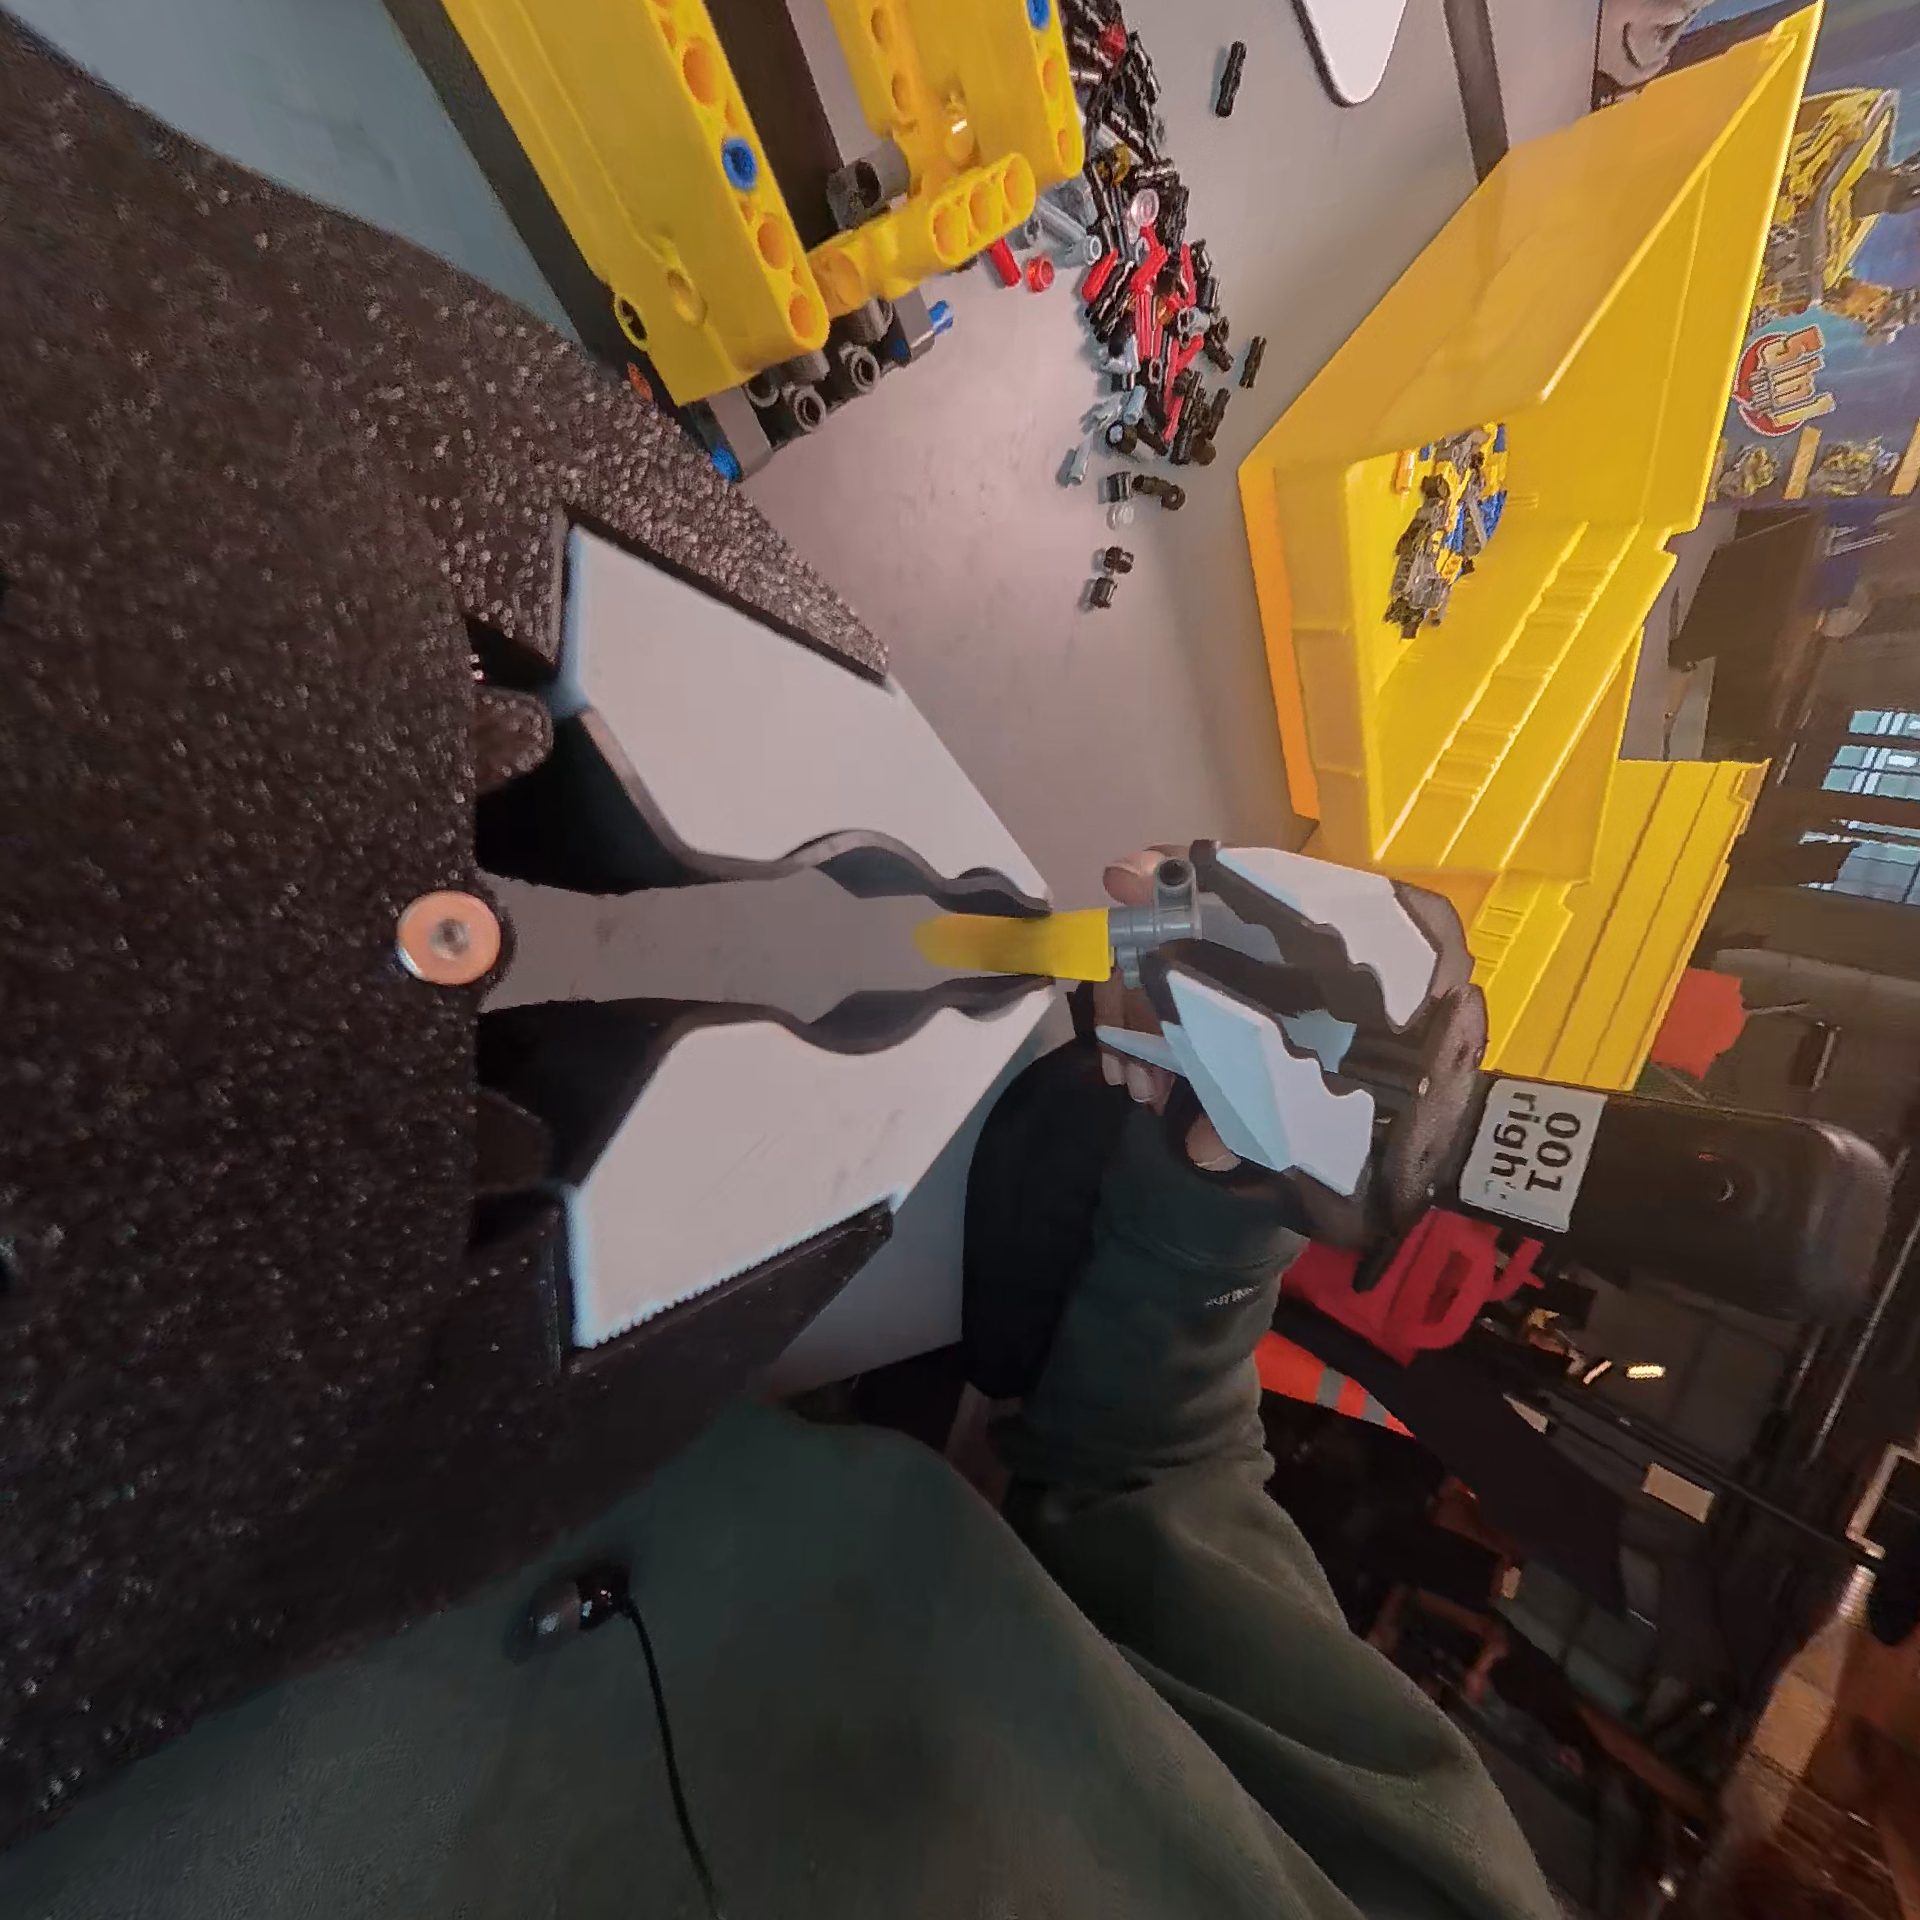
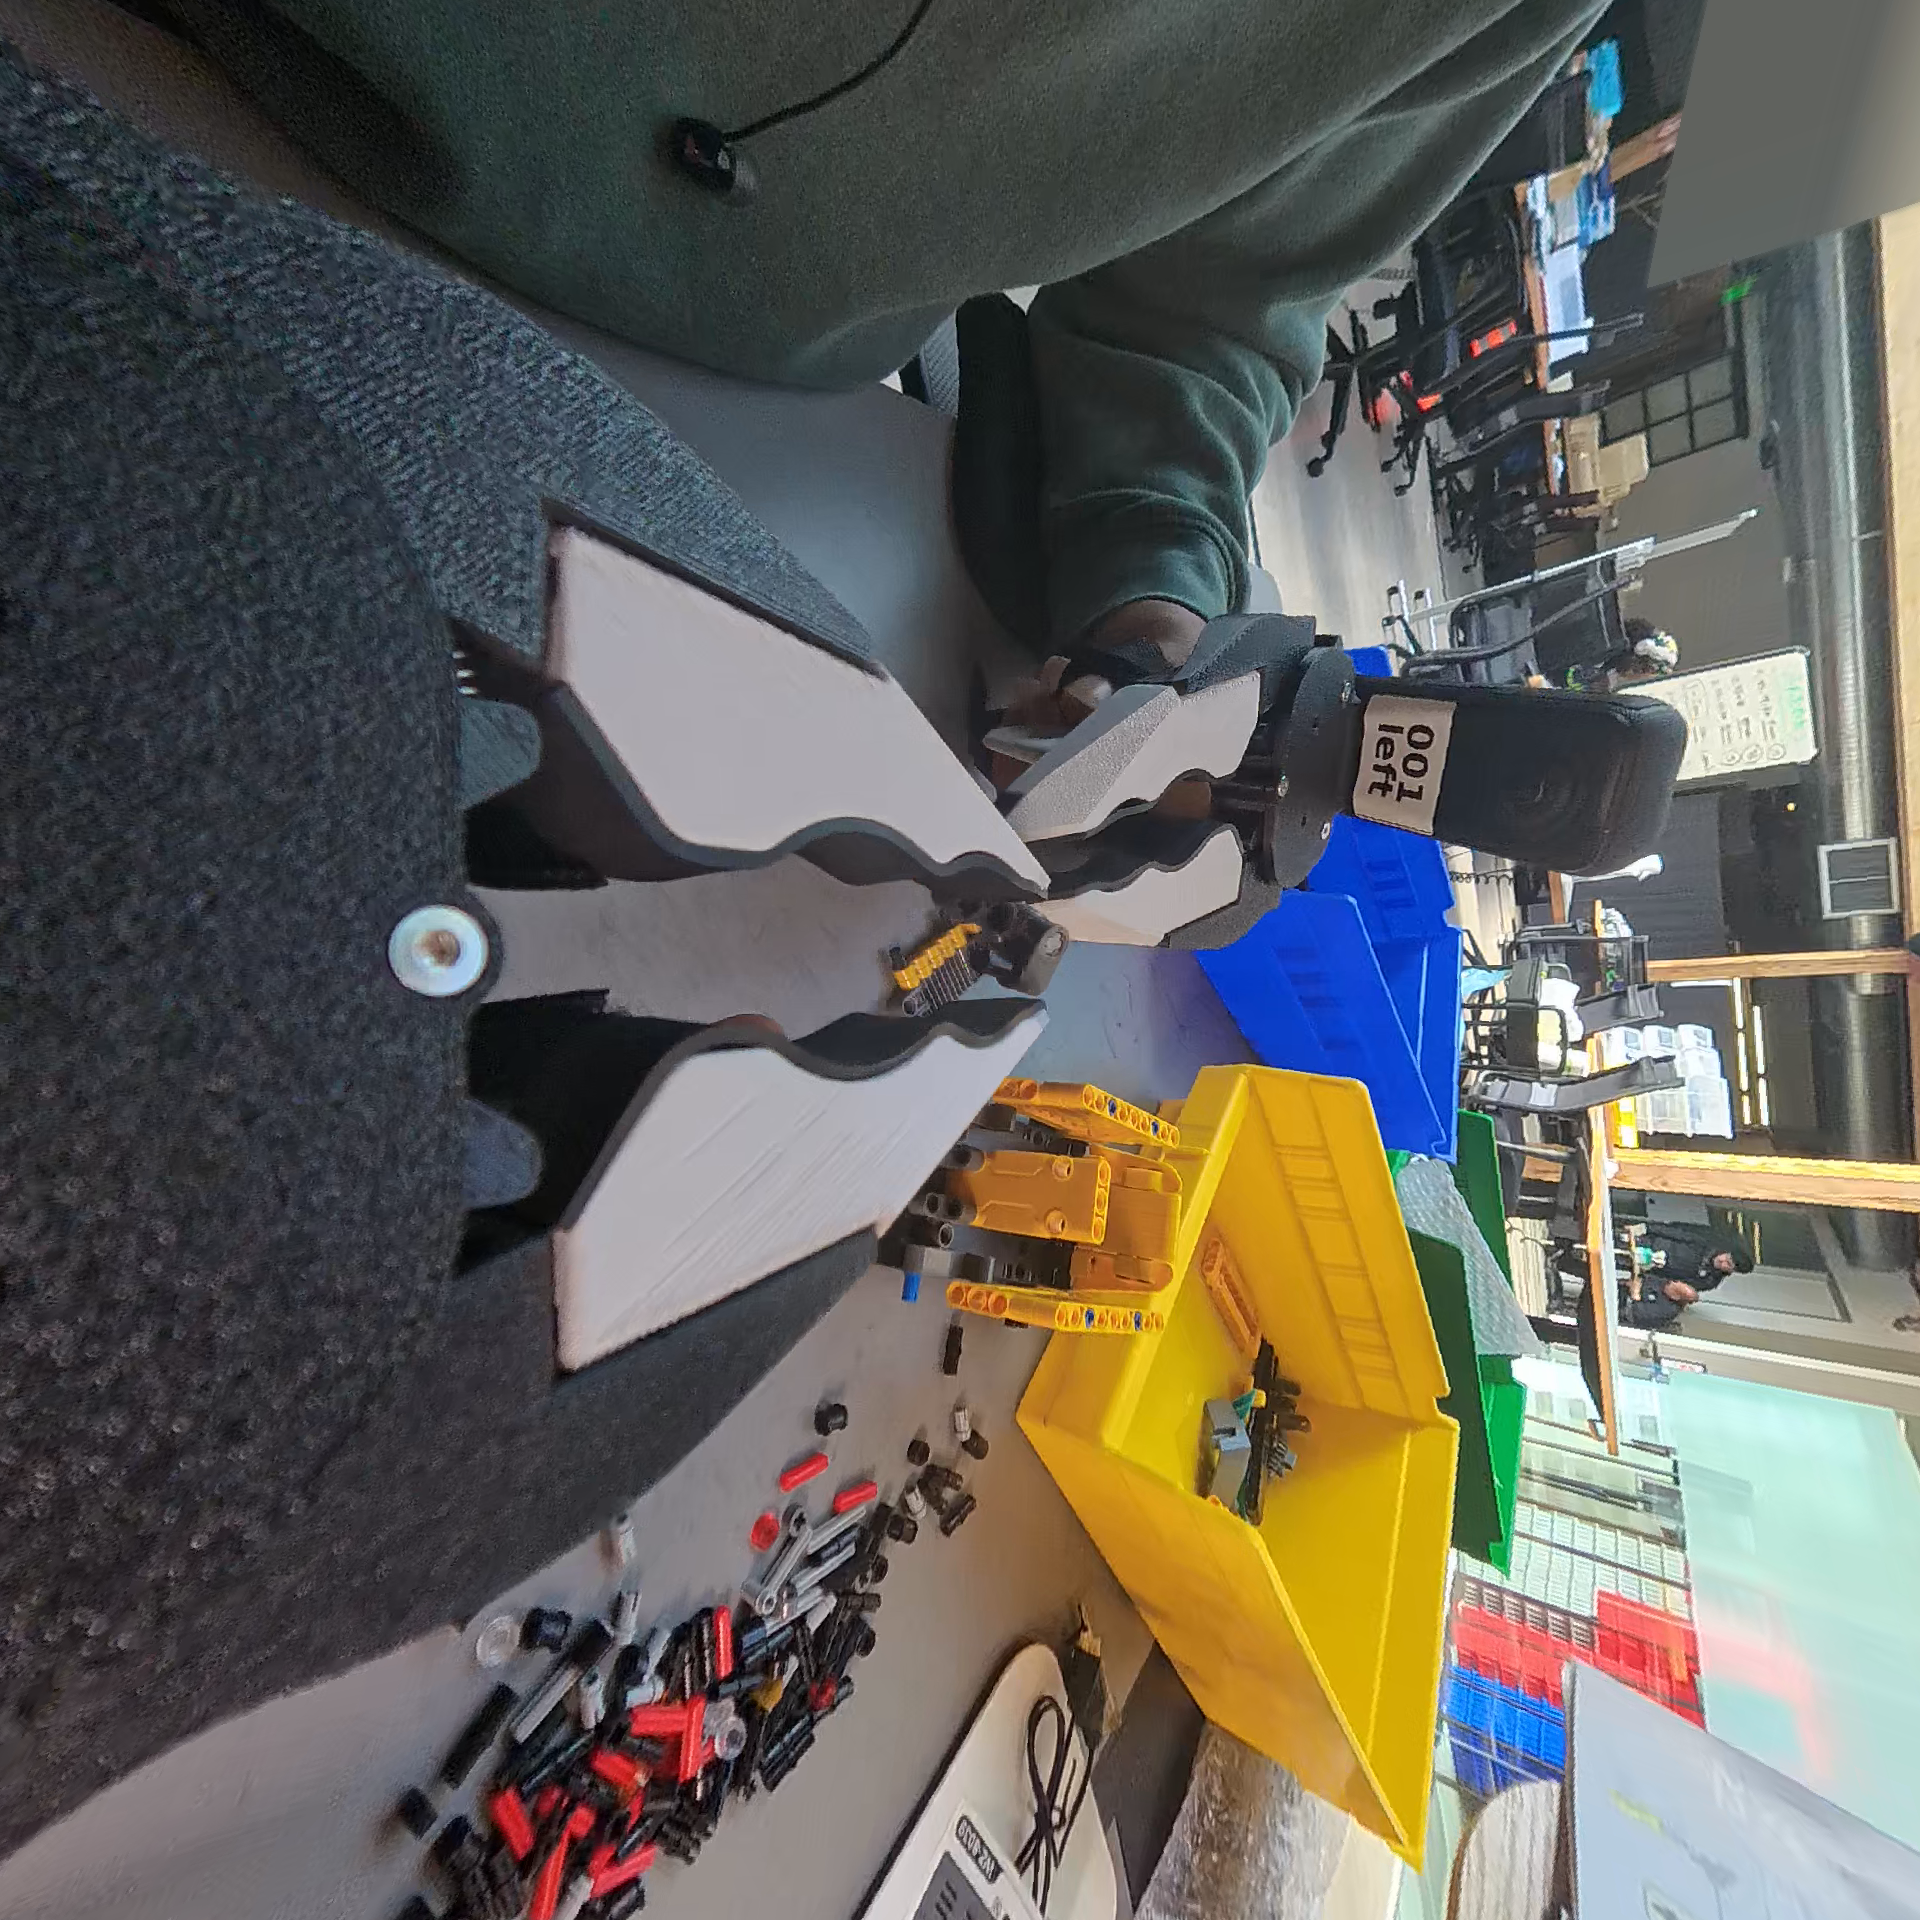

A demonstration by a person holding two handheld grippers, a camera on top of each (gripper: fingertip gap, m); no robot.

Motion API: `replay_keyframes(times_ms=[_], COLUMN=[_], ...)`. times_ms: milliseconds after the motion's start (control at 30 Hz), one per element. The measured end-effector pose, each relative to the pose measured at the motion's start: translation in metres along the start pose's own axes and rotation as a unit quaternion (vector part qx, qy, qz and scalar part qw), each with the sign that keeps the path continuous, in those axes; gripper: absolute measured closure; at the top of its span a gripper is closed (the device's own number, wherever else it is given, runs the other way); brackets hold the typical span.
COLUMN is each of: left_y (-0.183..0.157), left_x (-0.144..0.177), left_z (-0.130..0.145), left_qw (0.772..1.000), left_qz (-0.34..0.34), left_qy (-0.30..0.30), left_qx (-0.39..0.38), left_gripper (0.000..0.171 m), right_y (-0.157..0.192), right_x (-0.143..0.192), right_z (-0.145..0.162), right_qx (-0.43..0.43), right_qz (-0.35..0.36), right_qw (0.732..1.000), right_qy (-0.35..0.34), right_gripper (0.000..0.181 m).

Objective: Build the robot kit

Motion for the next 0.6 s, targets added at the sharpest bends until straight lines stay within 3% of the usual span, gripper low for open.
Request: replay_keyframes(times_ms=[67,200,433,600], left_y=[0.004,0.009,0.016,0.024], left_x=[0.005,0.015,0.018,0.023], left_z=[-0.006,-0.019,-0.019,-0.023], left_qw=[1.000,0.996,0.994,0.986], left_qz=[-0.006,-0.001,-0.020,-0.016], left_qy=[-0.026,-0.075,-0.081,-0.113], left_qx=[0.017,0.047,0.064,0.123], left_gripper=[0.171,0.171,0.171,0.171], right_y=[-0.002,-0.004,-0.002,-0.005], right_x=[0.002,0.005,0.000,0.002], right_z=[-0.004,-0.009,-0.003,-0.004], right_qx=[-0.003,-0.012,-0.013,-0.007], right_qz=[0.004,0.004,0.002,0.009], right_qw=[1.000,0.999,1.000,1.000], right_qy=[-0.016,-0.039,-0.027,-0.029], right_gripper=[0.161,0.159,0.160,0.160])
Point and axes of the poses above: each gripper's, where its closed fingertips meet, x back along the fingers, z out of its underside, y = z × x across the jaws, the point moved 6 cm from there along x, back along the fingers, and after that the axes turned 7 degrees about -y, right-handed, at the moved point
